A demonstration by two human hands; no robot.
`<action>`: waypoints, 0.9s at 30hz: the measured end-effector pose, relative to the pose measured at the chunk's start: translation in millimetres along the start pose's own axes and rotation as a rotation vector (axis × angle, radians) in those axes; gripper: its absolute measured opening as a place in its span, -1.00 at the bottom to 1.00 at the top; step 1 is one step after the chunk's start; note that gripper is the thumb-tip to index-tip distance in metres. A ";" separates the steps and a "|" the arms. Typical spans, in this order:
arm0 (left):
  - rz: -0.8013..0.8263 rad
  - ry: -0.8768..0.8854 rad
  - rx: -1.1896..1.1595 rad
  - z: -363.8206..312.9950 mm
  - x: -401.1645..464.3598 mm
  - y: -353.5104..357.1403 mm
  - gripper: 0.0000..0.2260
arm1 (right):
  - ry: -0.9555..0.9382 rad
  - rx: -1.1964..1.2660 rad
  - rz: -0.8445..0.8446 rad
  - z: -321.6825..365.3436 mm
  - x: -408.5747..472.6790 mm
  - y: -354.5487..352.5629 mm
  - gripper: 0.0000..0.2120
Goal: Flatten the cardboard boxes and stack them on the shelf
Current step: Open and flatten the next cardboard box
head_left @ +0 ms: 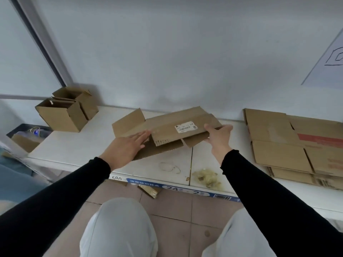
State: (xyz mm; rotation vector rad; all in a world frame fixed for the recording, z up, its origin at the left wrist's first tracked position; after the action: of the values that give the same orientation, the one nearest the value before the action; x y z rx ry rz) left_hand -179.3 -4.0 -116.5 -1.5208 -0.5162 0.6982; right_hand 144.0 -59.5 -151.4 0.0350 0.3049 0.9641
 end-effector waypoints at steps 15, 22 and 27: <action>0.299 -0.128 -0.204 34.0 35.0 121.5 -0.29 | 0.063 -1.635 0.310 -56.5 51.0 -3.7 -0.46; 0.090 -0.258 -0.332 43.1 104.2 104.2 -0.28 | -0.314 -1.730 0.654 -72.5 46.8 97.3 -0.31; 0.326 -0.261 -0.300 51.7 120.8 142.1 -0.01 | -0.264 -1.767 0.802 -122.2 55.2 107.9 -0.15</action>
State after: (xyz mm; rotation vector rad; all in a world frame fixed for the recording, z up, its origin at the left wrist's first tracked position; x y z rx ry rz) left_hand -142.5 106.0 -271.4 -1.8288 -0.5945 1.1216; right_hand 53.6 34.4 -263.8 -1.4038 -0.9488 1.7072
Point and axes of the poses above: each hand's wrist, its own x-axis towards the middle knuckle, its own y-axis out of the palm, z = x × y, the point moved 8 cm from there along x, towards the middle knuckle, and after that the axes turned 10 degrees about z, right-handed, at the moved point
